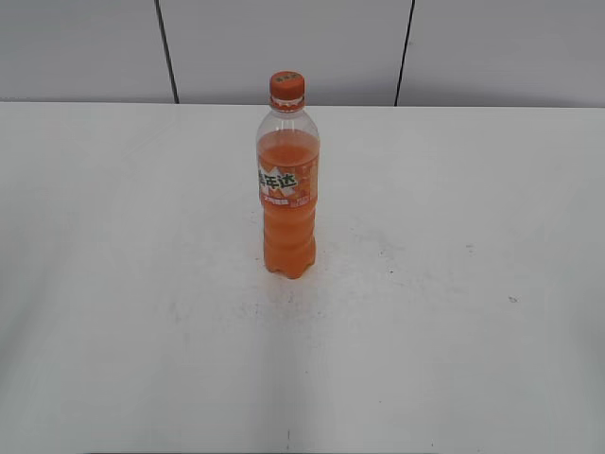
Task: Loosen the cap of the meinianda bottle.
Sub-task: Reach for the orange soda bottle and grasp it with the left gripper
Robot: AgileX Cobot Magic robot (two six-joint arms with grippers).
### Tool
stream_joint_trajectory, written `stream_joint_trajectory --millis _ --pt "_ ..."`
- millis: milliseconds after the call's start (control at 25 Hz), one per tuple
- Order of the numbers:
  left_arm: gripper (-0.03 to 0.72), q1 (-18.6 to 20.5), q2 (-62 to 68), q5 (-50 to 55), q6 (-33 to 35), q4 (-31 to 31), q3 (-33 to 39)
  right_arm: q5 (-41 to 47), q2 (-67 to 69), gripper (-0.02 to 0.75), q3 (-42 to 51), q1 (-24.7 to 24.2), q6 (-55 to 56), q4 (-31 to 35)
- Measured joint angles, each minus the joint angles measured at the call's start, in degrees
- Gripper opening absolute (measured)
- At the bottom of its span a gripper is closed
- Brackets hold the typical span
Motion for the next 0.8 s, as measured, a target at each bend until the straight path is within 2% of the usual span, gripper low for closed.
stream_joint_trajectory --millis 160,480,520,600,800 --pt "0.509 0.00 10.47 -14.32 0.44 0.73 0.00 0.00 0.00 0.503 0.00 0.00 0.00 0.00" --pt "0.509 0.00 29.11 -34.36 0.44 2.22 0.00 0.00 0.00 0.503 0.00 0.00 0.00 0.00" --pt "0.509 0.00 35.83 -39.82 0.44 2.89 0.00 0.00 0.00 0.503 0.00 0.00 0.00 0.00" --pt "0.509 0.00 37.93 -42.17 0.44 2.89 0.00 0.00 0.00 0.503 0.00 0.00 0.00 0.00" --pt "0.509 0.00 49.80 -59.01 0.44 3.04 0.00 0.00 0.00 0.503 0.00 0.00 0.00 0.00"
